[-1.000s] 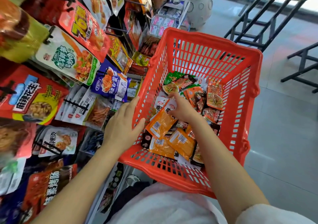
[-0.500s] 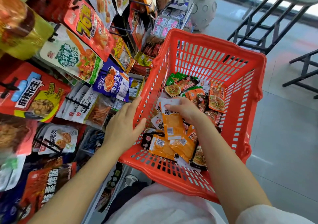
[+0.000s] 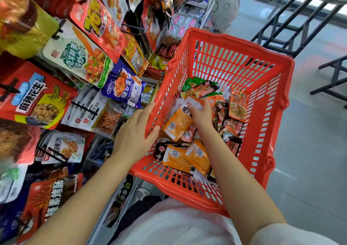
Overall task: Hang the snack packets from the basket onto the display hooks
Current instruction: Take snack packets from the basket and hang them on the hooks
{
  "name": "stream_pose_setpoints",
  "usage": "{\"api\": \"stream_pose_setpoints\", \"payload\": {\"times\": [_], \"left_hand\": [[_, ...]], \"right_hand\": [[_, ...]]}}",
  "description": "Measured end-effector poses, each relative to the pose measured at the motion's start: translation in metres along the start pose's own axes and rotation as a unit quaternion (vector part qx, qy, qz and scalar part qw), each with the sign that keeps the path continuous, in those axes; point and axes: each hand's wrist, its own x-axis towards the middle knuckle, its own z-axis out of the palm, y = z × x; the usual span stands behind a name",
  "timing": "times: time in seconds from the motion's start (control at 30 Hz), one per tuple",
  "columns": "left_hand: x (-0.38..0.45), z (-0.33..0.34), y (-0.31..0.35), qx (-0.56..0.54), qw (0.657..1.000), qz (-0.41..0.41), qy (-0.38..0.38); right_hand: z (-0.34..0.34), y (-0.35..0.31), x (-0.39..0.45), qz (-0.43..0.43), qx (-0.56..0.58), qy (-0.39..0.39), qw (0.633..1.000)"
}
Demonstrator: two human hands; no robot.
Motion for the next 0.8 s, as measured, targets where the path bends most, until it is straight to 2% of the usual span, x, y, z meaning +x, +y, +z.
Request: {"api": "stream_pose_setpoints", "payload": {"times": [0.07, 0.13, 0.23, 0.3, 0.43, 0.53, 0.6, 0.8], "left_hand": [[-0.001, 0.000, 0.001, -0.004, 1.000, 0.002, 0.002], [-0.001, -0.001, 0.001, -0.007, 1.000, -0.001, 0.003], [-0.001, -0.001, 0.001, -0.008, 1.000, -0.001, 0.005], [-0.001, 0.000, 0.000, -0.010, 1.000, -0.001, 0.004], [-0.001, 0.000, 0.001, -0.016, 1.000, -0.003, 0.005], [-0.001, 0.000, 0.002, -0.018, 1.000, -0.002, 0.004], [-0.001, 0.000, 0.001, -0.020, 1.000, -0.003, 0.003], [0.000, 0.000, 0.000, -0.012, 1.000, 0.000, 0.003]], "right_hand": [[0.006, -0.003, 0.004, 0.004, -0.014, -0.008, 1.000], [0.013, 0.000, 0.002, -0.009, -0.087, -0.034, 0.996], [0.016, 0.012, -0.003, -0.043, -0.207, -0.005, 0.977], [0.016, 0.018, -0.001, -0.041, -0.231, -0.004, 0.972], [0.023, 0.018, 0.006, 0.042, -0.104, -0.028, 0.993], [0.027, 0.020, 0.010, 0.076, -0.057, -0.019, 0.995], [0.029, 0.025, 0.012, 0.094, -0.036, -0.041, 0.994], [0.025, 0.030, 0.003, 0.026, -0.020, -0.167, 0.985]]}}
